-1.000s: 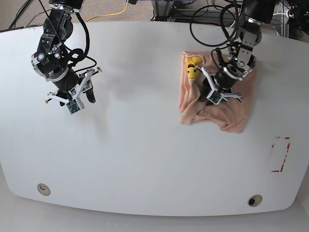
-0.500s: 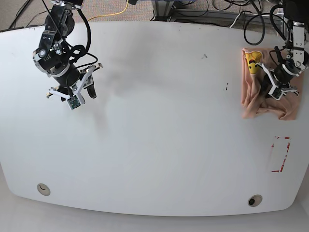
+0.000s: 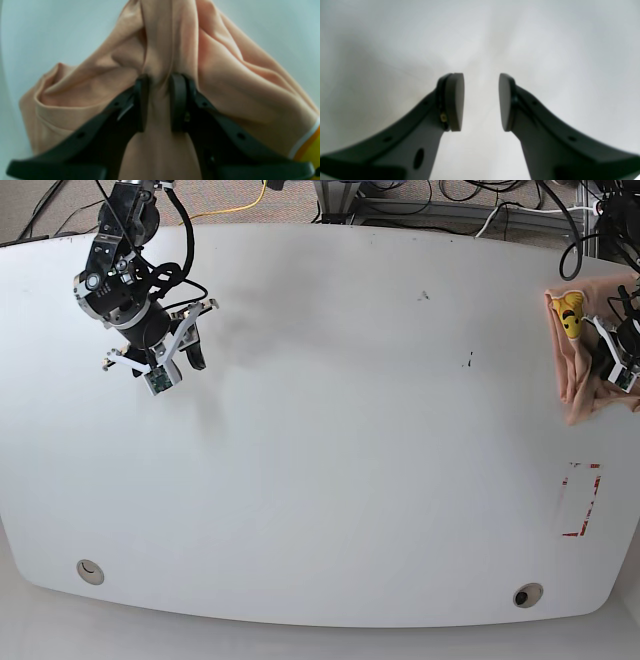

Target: Layout the t-shirt on the table in an organized manner, then fold the t-shirt properly

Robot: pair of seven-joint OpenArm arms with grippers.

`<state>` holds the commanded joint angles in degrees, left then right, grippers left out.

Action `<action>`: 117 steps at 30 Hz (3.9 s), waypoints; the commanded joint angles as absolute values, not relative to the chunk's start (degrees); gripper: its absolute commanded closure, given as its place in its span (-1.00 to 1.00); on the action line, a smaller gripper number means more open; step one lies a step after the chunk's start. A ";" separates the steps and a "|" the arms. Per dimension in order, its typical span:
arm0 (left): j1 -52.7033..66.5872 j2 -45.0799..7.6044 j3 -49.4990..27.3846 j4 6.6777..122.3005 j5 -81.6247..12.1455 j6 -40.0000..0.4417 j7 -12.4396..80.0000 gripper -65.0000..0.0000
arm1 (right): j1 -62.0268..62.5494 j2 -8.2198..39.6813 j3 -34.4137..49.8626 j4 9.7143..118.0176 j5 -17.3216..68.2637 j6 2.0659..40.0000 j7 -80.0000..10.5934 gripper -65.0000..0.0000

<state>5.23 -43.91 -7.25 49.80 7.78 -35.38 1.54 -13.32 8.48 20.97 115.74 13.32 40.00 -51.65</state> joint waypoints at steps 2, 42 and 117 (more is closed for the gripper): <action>3.56 -44.00 -7.16 49.27 7.78 -35.38 1.54 0.60 | -13.76 8.48 20.97 115.74 13.41 40.00 -51.56 0.34; 14.37 -19.12 -53.23 95.96 -1.71 -40.00 24.75 0.60 | -15.08 7.60 19.91 116.53 8.31 40.00 -42.68 0.34; 41.80 -9.01 -3.82 42.15 -1.27 -16.66 -17.80 0.59 | -51.47 4.88 19.21 65.19 2.77 40.00 8.75 0.34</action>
